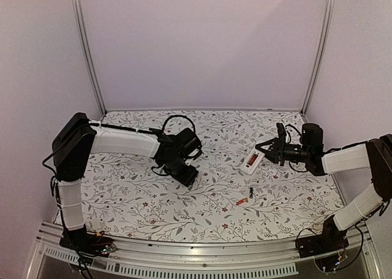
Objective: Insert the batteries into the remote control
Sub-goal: Place the battery cover at the center of the board, then pick up the battery from the center of the board.
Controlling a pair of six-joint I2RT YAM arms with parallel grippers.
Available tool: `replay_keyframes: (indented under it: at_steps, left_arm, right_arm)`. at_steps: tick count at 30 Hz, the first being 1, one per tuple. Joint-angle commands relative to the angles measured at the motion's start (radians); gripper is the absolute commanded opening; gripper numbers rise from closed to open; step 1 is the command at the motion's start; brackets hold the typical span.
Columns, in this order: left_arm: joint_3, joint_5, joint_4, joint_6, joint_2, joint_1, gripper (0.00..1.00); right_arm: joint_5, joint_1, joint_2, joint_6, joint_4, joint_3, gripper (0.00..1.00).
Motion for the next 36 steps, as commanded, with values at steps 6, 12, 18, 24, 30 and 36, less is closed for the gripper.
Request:
replay_keyframes:
  at_steps: [6,12,18,24,30,36]
  left_arm:
    - [-0.020,0.147,0.236,0.134,-0.158,-0.117,0.65]
    - [0.056,0.190,0.266,0.191,-0.052,-0.219,0.54]
    - [0.185,0.184,0.207,0.251,0.061,-0.285,0.47]
    - [0.272,0.189,0.168,0.273,0.150,-0.302,0.44]
    - [0.362,0.208,0.119,0.298,0.222,-0.308,0.40]
    - [0.411,0.200,0.086,0.319,0.276,-0.314,0.38]
  right_arm:
    - [-0.057,-0.074,-0.132,-0.020,-0.047,-0.044,0.00]
    - [-0.083,-0.175,-0.144,0.002,-0.075,-0.086,0.00]
    - [-0.077,-0.219,-0.172,-0.031,-0.153,-0.104,0.00]
    - [-0.083,-0.246,-0.193,-0.069,-0.219,-0.101,0.00]
    - [-0.087,-0.255,-0.210,-0.098,-0.272,-0.094,0.00]
    - [-0.090,-0.256,-0.207,-0.121,-0.304,-0.083,0.00]
